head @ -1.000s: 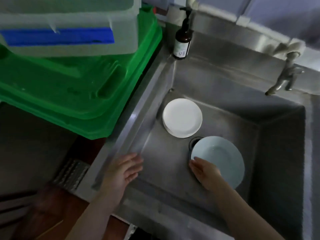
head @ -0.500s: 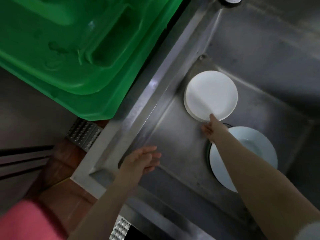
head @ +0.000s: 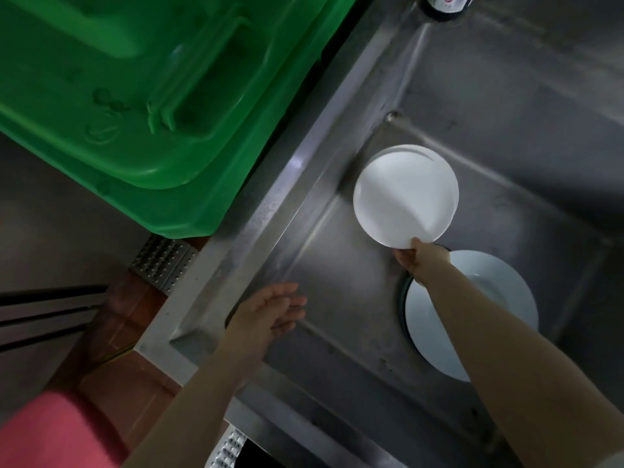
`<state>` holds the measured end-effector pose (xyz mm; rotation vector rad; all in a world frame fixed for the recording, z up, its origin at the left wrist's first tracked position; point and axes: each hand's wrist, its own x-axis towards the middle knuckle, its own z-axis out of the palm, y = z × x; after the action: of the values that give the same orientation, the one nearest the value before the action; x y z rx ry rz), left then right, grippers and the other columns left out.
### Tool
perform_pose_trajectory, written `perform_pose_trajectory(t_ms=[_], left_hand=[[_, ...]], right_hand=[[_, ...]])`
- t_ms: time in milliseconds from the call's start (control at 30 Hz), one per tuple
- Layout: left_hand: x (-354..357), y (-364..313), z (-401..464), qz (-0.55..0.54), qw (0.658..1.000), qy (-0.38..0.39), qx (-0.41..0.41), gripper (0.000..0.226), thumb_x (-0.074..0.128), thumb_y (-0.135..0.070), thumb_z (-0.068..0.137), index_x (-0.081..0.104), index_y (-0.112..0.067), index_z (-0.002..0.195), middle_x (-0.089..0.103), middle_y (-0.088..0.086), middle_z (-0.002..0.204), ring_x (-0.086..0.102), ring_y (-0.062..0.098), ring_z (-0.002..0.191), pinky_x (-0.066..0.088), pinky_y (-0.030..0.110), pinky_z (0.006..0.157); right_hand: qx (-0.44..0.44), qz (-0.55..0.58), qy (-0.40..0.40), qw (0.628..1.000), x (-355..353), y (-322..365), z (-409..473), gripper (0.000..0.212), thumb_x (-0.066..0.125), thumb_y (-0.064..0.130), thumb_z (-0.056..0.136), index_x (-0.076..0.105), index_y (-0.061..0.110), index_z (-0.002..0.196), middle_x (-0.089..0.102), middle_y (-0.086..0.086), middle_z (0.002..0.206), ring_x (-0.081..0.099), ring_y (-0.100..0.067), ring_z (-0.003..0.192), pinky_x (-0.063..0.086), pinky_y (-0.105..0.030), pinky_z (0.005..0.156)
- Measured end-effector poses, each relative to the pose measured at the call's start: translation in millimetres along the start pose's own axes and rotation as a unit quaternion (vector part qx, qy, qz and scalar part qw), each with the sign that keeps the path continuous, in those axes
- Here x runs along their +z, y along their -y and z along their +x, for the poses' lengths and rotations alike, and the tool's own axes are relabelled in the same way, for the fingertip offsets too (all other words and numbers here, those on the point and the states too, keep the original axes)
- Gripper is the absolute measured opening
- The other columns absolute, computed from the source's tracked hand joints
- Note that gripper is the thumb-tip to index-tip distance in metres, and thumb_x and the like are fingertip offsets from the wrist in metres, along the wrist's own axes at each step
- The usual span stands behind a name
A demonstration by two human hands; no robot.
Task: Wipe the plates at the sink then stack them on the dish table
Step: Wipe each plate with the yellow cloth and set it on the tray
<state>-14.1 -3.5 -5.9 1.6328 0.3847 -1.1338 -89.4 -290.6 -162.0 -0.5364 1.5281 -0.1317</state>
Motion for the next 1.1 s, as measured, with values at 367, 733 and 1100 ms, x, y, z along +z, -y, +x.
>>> perform_pose_trajectory(t_ms=[367, 733, 1100], left_hand=[[-2.3, -9.1, -13.1, 0.037, 0.999, 0.029, 0.014, 0.025, 0.046, -0.01, 0.098, 0.064, -0.022, 0.109, 0.076, 0.0, 0.098, 0.071, 0.014, 0.087, 0.049, 0.028, 0.075], [-37.6, -33.3, -55.2, 0.067, 0.991, 0.088, 0.068, 0.025, 0.046, -0.011, 0.098, 0.06, -0.013, 0.119, 0.071, 0.008, 0.11, 0.067, 0.022, 0.097, 0.049, 0.036, 0.089], [-64.8, -46.0, -76.0, 0.063, 0.974, 0.179, 0.127, 0.023, 0.047, -0.014, 0.097, 0.062, -0.023, 0.112, 0.075, -0.005, 0.099, 0.07, 0.014, 0.093, 0.048, 0.033, 0.083]], right_hand=[[-0.037, -0.01, 0.063, 0.997, -33.3, -19.1, -39.4, 0.022, 0.05, 0.002, 0.096, 0.05, 0.012, 0.116, 0.063, -0.016, 0.089, 0.065, -0.029, 0.07, 0.057, -0.026, 0.052], [-0.31, -0.257, -0.031, 0.915, -79.0, -51.4, -158.9, 0.017, 0.051, 0.013, 0.093, 0.061, 0.028, 0.092, 0.069, 0.003, 0.07, 0.069, -0.014, 0.06, 0.054, -0.027, 0.057], [-0.544, -0.312, -0.25, 0.738, -97.6, -94.6, -301.1, 0.011, 0.054, 0.022, 0.095, 0.06, 0.021, 0.086, 0.06, 0.004, 0.064, 0.055, -0.025, 0.06, 0.039, -0.031, 0.057]])
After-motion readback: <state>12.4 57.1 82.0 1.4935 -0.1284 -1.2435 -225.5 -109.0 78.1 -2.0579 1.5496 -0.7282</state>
